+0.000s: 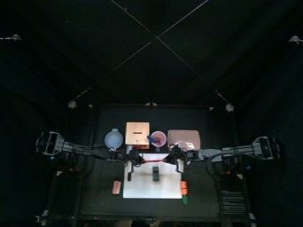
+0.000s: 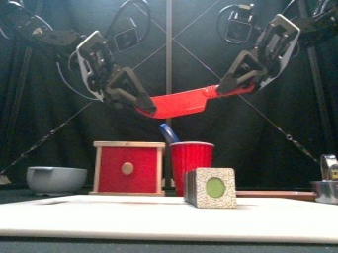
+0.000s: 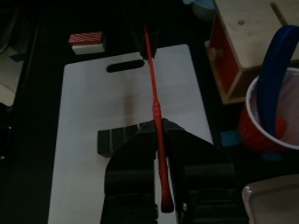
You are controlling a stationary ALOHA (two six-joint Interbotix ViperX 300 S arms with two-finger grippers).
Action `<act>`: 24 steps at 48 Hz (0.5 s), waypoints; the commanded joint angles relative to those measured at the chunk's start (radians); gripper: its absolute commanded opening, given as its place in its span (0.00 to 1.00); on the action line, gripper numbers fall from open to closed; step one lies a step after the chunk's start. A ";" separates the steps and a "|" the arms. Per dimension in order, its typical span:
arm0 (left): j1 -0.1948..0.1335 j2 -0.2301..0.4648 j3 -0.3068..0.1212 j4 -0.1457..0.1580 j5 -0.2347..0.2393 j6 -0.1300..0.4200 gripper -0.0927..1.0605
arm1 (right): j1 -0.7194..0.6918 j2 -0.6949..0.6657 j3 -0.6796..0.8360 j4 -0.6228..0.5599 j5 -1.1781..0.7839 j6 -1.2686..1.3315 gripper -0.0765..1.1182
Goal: Place sushi on board then cut the sushi with the knife then place the pieces on the plate
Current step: Cut the sushi into 4 pieces
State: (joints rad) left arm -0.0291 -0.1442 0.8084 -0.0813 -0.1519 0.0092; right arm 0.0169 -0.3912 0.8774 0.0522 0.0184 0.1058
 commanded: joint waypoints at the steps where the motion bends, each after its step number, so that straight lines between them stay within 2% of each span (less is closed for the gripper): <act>1: -0.014 0.005 -0.025 -0.002 -0.005 -0.005 0.37 | 0.014 0.002 -0.002 0.028 0.005 0.003 0.29; 12: -0.049 0.040 -0.035 -0.025 -0.005 -0.006 0.37 | 0.029 0.051 0.003 0.077 0.084 0.002 0.29; 24: -0.080 0.098 -0.071 -0.046 -0.005 -0.006 0.37 | 0.031 0.104 0.000 0.083 0.149 0.002 0.29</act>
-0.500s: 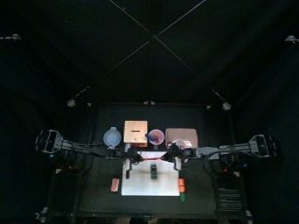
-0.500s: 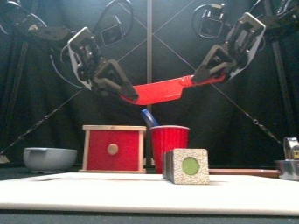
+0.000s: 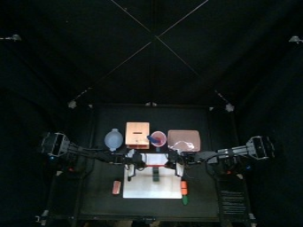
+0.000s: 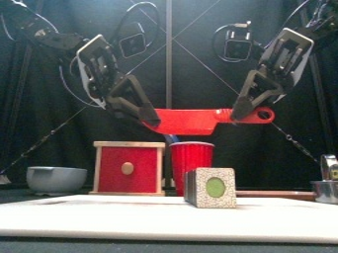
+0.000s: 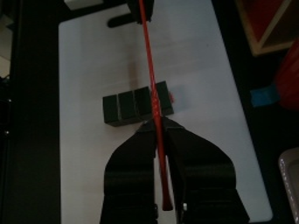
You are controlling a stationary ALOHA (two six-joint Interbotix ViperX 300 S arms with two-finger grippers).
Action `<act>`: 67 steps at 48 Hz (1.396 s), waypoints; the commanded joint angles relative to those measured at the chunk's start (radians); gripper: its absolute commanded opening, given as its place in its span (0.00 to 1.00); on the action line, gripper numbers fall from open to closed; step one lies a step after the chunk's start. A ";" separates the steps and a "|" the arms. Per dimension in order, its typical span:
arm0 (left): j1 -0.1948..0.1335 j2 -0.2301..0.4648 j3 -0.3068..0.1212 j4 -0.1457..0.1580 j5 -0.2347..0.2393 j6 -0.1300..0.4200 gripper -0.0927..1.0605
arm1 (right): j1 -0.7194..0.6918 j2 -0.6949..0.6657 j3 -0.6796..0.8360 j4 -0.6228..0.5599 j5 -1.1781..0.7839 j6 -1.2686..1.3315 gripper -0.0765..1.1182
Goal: Place sushi on board then cut the sushi with the knife then place the pieces on the plate
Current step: Cut the sushi into 4 pieces
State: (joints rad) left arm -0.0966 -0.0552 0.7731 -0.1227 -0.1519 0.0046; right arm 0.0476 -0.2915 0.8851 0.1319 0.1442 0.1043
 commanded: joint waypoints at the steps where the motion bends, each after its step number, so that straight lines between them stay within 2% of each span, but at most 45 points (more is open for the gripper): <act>1: -0.015 0.012 -0.038 -0.005 -0.005 -0.002 0.37 | 0.000 0.011 -0.009 0.003 0.026 0.003 0.29; 12: -0.048 0.058 -0.066 -0.011 -0.005 -0.002 0.37 | 0.000 0.040 -0.014 0.005 0.044 0.003 0.29; 21: -0.051 0.087 -0.067 -0.017 -0.005 -0.003 0.37 | -0.008 0.054 -0.018 0.002 0.044 0.003 0.29; 36: -0.051 0.129 -0.067 -0.067 0.017 -0.002 0.37 | -0.011 0.080 -0.034 -0.009 0.057 0.003 0.29; 52: -0.052 0.133 -0.067 -0.069 0.061 -0.002 0.37 | -0.012 0.109 -0.060 -0.021 0.092 0.003 0.29; 67: -0.052 0.149 -0.069 -0.069 0.061 -0.002 0.37 | -0.012 0.117 -0.058 -0.023 0.101 0.002 0.29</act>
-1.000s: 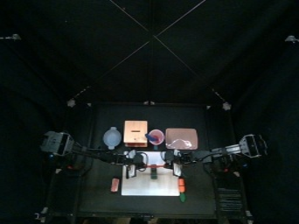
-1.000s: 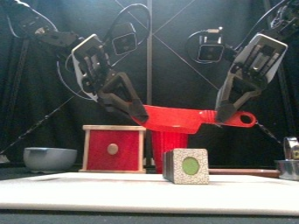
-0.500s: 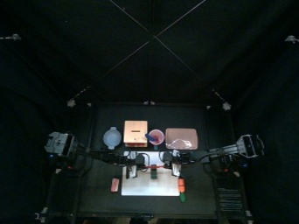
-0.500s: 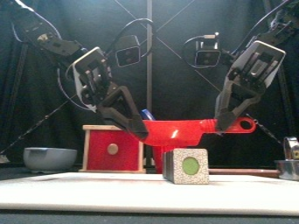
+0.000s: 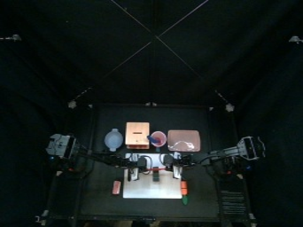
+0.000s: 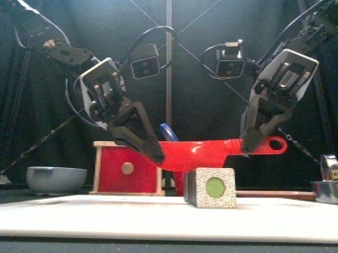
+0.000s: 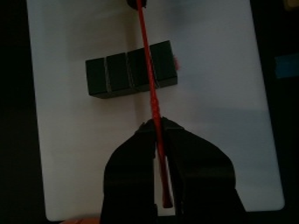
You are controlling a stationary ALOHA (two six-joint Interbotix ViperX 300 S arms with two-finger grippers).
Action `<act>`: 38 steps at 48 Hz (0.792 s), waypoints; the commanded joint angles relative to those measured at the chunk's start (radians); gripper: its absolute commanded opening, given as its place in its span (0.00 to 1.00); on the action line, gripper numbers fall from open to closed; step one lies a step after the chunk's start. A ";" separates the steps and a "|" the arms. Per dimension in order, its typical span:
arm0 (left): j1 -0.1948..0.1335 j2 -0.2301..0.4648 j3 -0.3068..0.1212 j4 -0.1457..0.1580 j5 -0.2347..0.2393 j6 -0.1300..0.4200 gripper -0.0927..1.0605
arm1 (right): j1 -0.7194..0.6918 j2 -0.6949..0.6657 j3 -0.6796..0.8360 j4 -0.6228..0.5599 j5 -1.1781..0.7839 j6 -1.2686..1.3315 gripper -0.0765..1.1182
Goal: Place sushi on board then cut the sushi with the knife then place the pieces on the plate
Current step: Cut the sushi into 4 pieces
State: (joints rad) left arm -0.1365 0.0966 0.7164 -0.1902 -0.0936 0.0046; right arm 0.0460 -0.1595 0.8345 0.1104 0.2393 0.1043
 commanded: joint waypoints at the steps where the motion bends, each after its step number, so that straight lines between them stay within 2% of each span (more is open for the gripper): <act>1: -0.011 -0.002 -0.014 -0.002 0.005 -0.002 0.37 | -0.011 -0.015 -0.008 -0.002 0.006 0.002 0.29; 21: -0.005 0.020 -0.025 0.002 0.005 0.002 0.37 | -0.012 -0.003 -0.003 -0.012 0.006 0.003 0.29; 38: -0.003 -0.002 -0.035 0.009 0.005 0.003 0.37 | -0.025 -0.038 -0.015 -0.028 0.014 0.002 0.29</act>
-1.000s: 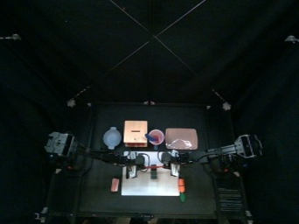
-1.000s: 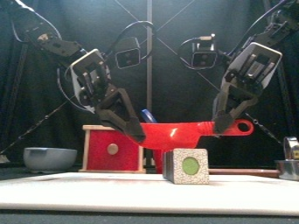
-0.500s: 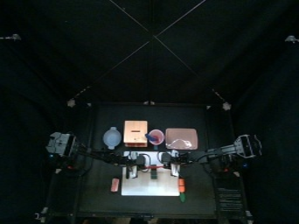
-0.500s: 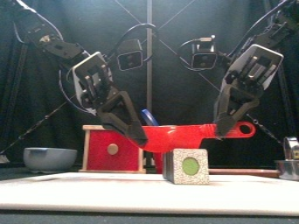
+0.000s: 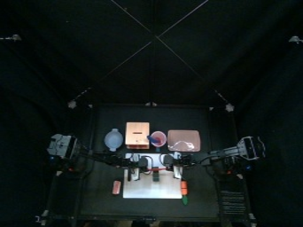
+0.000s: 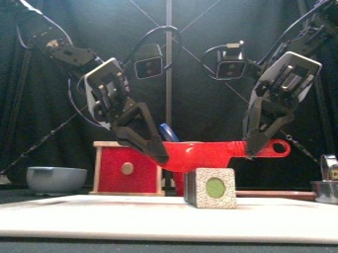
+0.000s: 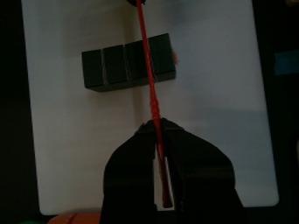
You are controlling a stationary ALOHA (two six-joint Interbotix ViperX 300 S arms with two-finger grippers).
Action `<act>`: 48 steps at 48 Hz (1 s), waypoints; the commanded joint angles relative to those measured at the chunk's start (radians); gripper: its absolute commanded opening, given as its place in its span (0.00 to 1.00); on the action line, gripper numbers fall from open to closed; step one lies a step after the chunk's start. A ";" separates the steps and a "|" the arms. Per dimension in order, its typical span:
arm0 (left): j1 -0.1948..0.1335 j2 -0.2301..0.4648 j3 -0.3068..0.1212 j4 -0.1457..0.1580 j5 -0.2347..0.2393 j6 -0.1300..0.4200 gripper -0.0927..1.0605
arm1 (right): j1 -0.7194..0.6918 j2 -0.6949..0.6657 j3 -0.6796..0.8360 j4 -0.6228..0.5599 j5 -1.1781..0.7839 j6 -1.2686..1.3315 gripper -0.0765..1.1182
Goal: Place sushi on board then cut the sushi with the knife then place the pieces on the plate
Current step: Cut the sushi into 4 pieces
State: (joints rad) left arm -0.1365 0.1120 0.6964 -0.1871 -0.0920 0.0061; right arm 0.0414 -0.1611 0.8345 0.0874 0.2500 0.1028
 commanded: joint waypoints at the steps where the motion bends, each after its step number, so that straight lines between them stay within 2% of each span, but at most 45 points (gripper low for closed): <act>1: -0.002 -0.018 -0.015 0.006 0.003 0.002 0.37 | -0.020 -0.038 -0.015 -0.003 0.005 0.003 0.29; 48: -0.002 -0.008 -0.012 0.005 0.003 0.000 0.37 | -0.023 -0.018 0.002 0.021 0.006 0.006 0.29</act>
State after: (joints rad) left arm -0.1319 0.1120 0.6949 -0.1810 -0.0905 0.0061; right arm 0.0276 -0.1687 0.8376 0.1028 0.2531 0.1043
